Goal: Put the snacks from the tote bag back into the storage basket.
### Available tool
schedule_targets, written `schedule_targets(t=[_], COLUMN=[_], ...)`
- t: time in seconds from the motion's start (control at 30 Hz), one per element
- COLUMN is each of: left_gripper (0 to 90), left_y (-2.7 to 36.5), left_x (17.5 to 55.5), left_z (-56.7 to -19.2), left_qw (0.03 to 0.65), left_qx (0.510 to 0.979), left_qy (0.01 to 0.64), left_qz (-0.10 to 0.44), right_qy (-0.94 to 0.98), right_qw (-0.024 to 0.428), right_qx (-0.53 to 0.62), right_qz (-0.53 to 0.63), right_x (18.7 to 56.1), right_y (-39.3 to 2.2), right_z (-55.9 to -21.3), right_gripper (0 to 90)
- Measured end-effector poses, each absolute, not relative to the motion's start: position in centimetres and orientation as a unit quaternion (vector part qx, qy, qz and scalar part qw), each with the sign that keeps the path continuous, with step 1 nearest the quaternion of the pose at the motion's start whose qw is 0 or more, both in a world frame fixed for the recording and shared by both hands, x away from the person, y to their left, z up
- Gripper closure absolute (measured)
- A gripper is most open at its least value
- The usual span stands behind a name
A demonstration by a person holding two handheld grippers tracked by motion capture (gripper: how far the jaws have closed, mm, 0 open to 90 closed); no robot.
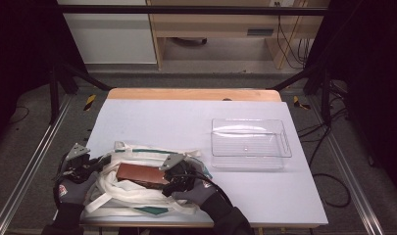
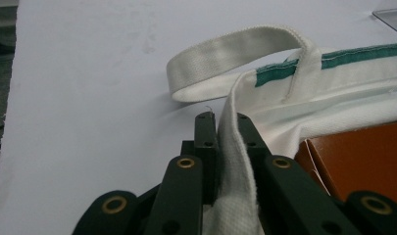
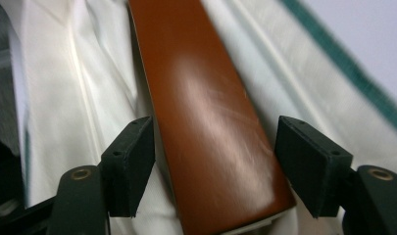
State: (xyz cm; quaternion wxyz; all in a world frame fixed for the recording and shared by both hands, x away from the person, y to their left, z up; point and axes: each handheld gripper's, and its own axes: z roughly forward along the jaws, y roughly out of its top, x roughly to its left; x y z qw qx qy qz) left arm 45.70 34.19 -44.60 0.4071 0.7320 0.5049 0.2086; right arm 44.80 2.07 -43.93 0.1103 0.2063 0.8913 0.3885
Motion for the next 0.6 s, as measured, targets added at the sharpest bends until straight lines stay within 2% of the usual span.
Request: schedule_targets(t=[0.1, 0.4, 0.6], left_gripper=[82.7, 82.6, 82.6], left_y=[34.2, 34.1, 34.1], left_x=[45.7, 45.7, 45.7], left_z=[-44.6, -44.7, -44.8], left_qw=[0.406, 0.407, 0.409], left_qx=[0.733, 0.734, 0.732], left_qy=[0.504, 0.503, 0.504], left_qz=[0.209, 0.208, 0.206], right_qy=[0.884, 0.905, 0.912], right_qw=[0.11, 0.109, 0.095], right_qx=[0.205, 0.179, 0.166], right_qz=[0.405, 0.371, 0.362], right_x=[45.0, 45.7, 46.3], right_y=[2.5, 4.2, 4.4], right_z=[-43.4, -45.3, -45.4], right_gripper=[32.5, 29.6, 37.0])
